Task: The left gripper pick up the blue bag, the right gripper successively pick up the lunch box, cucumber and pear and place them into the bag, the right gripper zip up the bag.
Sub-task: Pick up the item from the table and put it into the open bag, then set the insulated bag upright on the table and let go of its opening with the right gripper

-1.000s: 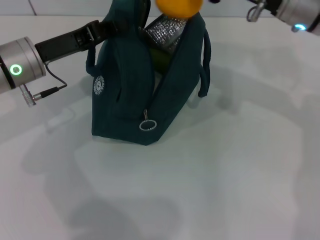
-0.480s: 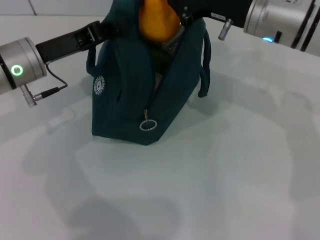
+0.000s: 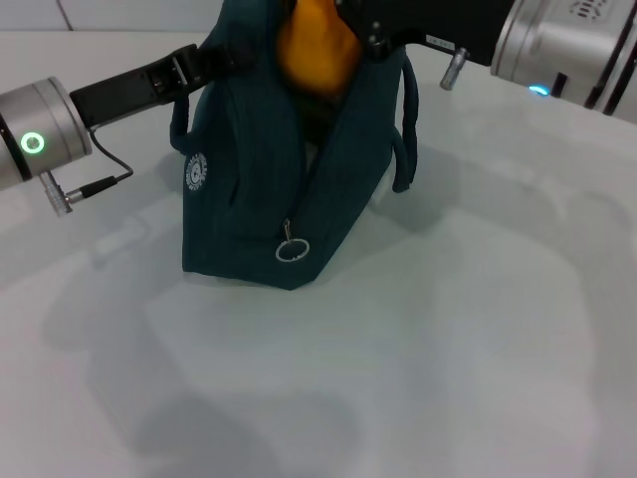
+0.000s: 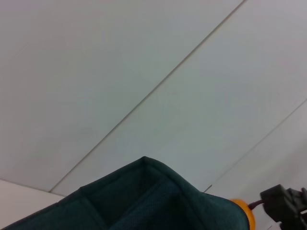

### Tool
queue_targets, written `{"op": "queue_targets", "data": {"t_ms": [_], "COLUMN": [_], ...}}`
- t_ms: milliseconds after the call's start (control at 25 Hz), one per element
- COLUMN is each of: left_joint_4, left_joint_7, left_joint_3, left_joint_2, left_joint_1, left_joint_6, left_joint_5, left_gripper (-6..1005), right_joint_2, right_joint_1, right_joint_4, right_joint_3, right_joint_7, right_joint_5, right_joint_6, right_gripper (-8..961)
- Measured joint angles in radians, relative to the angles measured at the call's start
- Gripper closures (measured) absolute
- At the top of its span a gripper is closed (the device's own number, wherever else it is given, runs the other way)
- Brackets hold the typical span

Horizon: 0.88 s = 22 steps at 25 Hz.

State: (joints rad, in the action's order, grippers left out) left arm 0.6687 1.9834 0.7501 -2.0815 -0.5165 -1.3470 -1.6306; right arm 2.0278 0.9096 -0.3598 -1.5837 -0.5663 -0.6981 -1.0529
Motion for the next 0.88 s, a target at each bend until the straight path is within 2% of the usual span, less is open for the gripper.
{"op": "queue_targets", "data": {"t_ms": [160, 440, 600, 800, 880], "left_joint_4": [0.0, -0.001, -0.001, -0.001, 0.001], "left_joint_7": [0.0, 0.0, 0.0, 0.0, 0.0], "left_joint_3": [0.0, 0.0, 0.0, 0.0, 0.0], "left_joint_2": [0.0, 0.0, 0.0, 0.0, 0.0], "left_joint_1": [0.002, 0.003, 0.006, 0.025, 0.033], "left_joint_6": [0.0, -0.001, -0.005, -0.013, -0.017], "left_joint_5": [0.0, 0.0, 0.0, 0.007, 0.016], "left_gripper": [933, 933, 933, 933, 933], "right_joint_2": [0.0, 0.0, -0.001, -0.01, -0.013], "right_joint_1": [-0.014, -0.025, -0.068, -0.194, -0.23], "right_joint_4": [-0.015, -0.015, -0.038, -0.16, -0.193], "right_joint_3": [-0.002, -0.003, 0.008, 0.073, 0.086], "right_joint_7": [-0.001, 0.0, 0.016, 0.03, 0.018], "right_joint_5": [0.0, 0.016, 0.075, 0.097, 0.096], "right_joint_6": [0.002, 0.004, 0.006, 0.095, 0.153], "right_gripper": [835, 755, 710, 498, 450]}}
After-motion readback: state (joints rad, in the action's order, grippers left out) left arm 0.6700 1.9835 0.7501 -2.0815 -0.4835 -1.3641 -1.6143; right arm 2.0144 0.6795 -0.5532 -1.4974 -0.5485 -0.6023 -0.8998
